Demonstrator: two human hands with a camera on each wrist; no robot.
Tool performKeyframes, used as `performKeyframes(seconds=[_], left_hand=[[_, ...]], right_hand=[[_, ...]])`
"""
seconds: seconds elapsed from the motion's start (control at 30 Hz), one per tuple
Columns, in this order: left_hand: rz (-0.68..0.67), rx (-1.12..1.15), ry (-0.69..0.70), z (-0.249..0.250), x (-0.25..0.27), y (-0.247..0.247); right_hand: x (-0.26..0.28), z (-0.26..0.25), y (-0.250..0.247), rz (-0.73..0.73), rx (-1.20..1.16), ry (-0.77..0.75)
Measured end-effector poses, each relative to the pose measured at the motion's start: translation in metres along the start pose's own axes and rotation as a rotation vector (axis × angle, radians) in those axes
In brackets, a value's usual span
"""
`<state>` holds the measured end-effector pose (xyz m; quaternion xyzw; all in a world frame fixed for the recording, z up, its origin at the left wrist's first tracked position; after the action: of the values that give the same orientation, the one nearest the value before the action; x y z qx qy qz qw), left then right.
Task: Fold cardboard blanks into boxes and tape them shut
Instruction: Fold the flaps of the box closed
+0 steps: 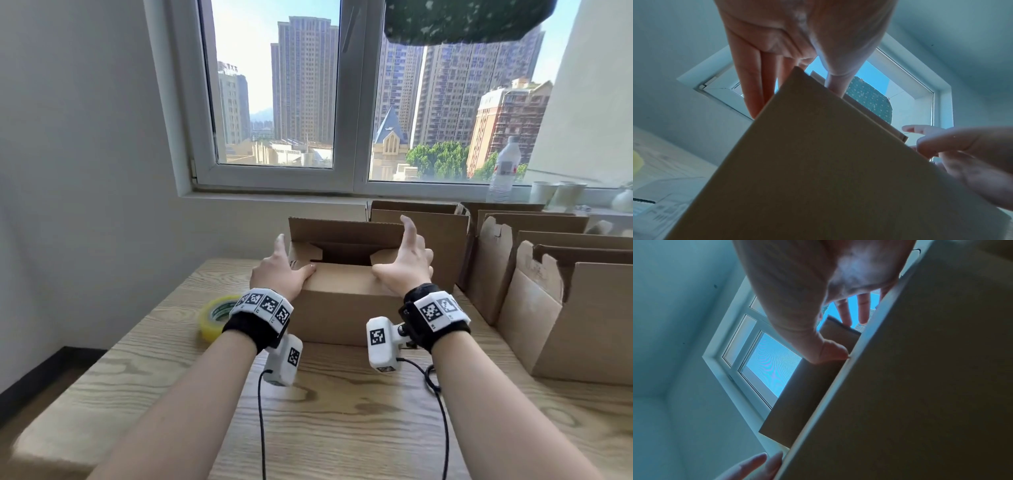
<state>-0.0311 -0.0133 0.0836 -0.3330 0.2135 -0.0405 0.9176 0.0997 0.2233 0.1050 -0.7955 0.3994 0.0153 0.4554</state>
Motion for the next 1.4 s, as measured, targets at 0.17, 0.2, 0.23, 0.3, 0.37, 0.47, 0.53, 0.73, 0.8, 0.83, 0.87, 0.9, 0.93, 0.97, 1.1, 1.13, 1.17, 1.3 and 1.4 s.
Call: performKeyframes(seconds=[0.17, 0.2, 0.23, 0.3, 0.37, 0.47, 0.53, 0.73, 0.8, 0.83, 0.87, 0.9, 0.93, 0.97, 1.1, 1.13, 1.17, 1.3, 1.4], left_hand=[[-0.035, -0.083, -0.040, -0.002, -0.017, 0.013], [-0.055, -0.083, -0.047, -0.003, -0.021, 0.016], [-0.081, -0.077, -0.053, -0.004, -0.024, 0.020], [-0.149, -0.053, -0.063, -0.009, -0.031, 0.030], [-0.223, 0.001, -0.082, -0.013, -0.035, 0.040], [-0.324, 0.062, -0.080, -0.014, -0.039, 0.054], [-0.349, 0.060, 0.005, -0.004, -0.041, 0.058], [-0.547, -0.204, 0.140, 0.009, -0.039, 0.076], [-0.568, -0.236, 0.148, 0.008, -0.038, 0.077], [-0.566, -0.248, 0.152, 0.007, -0.037, 0.077], [-0.558, -0.260, 0.152, 0.007, -0.036, 0.077], [-0.548, -0.276, 0.148, 0.007, -0.036, 0.077], [-0.538, -0.304, 0.149, 0.007, -0.036, 0.076], [-0.533, -0.348, 0.157, 0.008, -0.035, 0.076], [-0.518, -0.585, 0.218, 0.020, -0.032, 0.083], [-0.503, -0.603, 0.212, 0.024, -0.031, 0.086], [-0.484, -0.599, 0.195, 0.029, -0.028, 0.088], [-0.396, -0.530, 0.143, 0.033, -0.023, 0.088], [-0.389, -0.521, 0.164, 0.033, -0.023, 0.087]], right_hand=[[-0.010, 0.010, 0.017, -0.051, 0.144, -0.004], [-0.012, 0.012, 0.020, -0.067, 0.177, -0.007], [-0.013, 0.014, 0.025, -0.087, 0.211, -0.014], [-0.014, 0.016, 0.035, -0.130, 0.303, -0.056], [-0.014, 0.015, 0.041, -0.155, 0.394, -0.110], [-0.017, 0.013, 0.045, -0.160, 0.485, -0.161], [-0.019, 0.012, 0.046, -0.147, 0.524, -0.190], [-0.020, 0.011, 0.047, -0.090, 0.601, -0.193], [-0.019, 0.010, 0.046, -0.064, 0.612, -0.203], [-0.019, 0.010, 0.046, -0.056, 0.614, -0.206], [-0.019, 0.011, 0.046, -0.051, 0.609, -0.206], [-0.019, 0.011, 0.047, -0.043, 0.599, -0.204], [-0.018, 0.012, 0.047, -0.034, 0.586, -0.200], [-0.018, 0.012, 0.047, -0.022, 0.574, -0.195], [-0.017, 0.014, 0.048, -0.020, 0.565, -0.186], [-0.016, 0.014, 0.049, -0.027, 0.569, -0.185], [-0.016, 0.015, 0.050, -0.038, 0.567, -0.180], [-0.015, 0.016, 0.052, -0.050, 0.570, -0.174], [-0.015, 0.016, 0.051, -0.072, 0.613, -0.138]])
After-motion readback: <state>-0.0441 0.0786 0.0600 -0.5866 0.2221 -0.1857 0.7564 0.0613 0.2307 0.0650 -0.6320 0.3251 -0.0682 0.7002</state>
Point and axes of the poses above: each hand's wrist, its own x-axis away from the middle knuckle, its own y-axis out of the palm, z = x × y, the point moved 10 cm from there along -x, towards the middle knuckle, and after that the axes turned 10 degrees about x, right-handed, at the moved point
